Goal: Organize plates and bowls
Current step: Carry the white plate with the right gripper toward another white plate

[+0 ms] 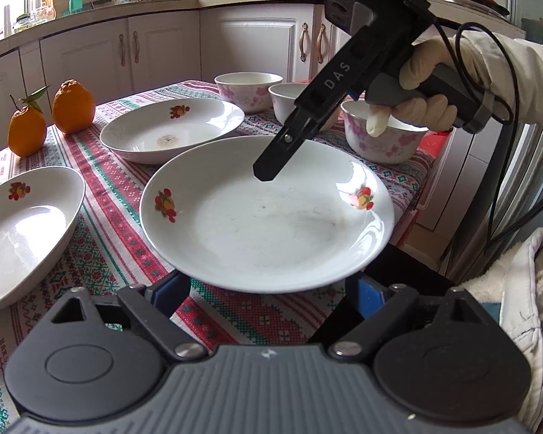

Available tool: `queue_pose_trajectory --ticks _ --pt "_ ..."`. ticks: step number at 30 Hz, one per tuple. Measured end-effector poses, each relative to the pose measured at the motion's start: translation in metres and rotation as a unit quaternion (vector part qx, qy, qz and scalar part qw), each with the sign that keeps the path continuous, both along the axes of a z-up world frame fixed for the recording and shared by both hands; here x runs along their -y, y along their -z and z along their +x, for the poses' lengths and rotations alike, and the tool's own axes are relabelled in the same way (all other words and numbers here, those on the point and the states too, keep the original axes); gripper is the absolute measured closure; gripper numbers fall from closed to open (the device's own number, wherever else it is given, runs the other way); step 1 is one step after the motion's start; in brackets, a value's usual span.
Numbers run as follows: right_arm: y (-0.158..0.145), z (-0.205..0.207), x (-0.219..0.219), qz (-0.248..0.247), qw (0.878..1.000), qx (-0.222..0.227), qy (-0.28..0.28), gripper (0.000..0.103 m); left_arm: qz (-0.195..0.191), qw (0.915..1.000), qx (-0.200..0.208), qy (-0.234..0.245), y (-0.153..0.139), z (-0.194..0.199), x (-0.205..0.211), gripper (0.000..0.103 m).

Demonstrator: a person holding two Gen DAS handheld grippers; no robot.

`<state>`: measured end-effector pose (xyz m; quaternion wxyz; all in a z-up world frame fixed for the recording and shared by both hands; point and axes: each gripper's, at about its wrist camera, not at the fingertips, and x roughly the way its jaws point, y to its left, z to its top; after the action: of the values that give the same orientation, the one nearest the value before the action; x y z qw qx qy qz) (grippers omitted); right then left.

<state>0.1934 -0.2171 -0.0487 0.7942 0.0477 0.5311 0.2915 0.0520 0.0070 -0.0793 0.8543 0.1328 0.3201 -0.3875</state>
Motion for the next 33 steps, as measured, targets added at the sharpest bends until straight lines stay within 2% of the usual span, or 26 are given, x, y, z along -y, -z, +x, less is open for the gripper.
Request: queue_pose_trajectory --ticks 12,17,20,33 --pt "0.002 0.016 0.003 0.032 0.999 -0.007 -0.007 0.026 0.000 1.0000 -0.006 0.003 0.000 0.003 0.001 0.011" --pt "0.002 0.016 0.002 0.029 0.999 -0.005 -0.013 0.026 0.000 0.9999 -0.008 0.007 0.000 0.004 0.001 0.012" --pt "0.002 0.015 0.000 0.025 1.000 -0.003 -0.014 0.026 0.002 0.9999 -0.010 0.008 0.001 0.005 0.000 0.016" --pt "-0.001 0.013 -0.006 0.021 1.000 0.005 -0.021 0.025 0.008 0.9999 -0.008 0.006 0.000 0.005 0.000 0.017"
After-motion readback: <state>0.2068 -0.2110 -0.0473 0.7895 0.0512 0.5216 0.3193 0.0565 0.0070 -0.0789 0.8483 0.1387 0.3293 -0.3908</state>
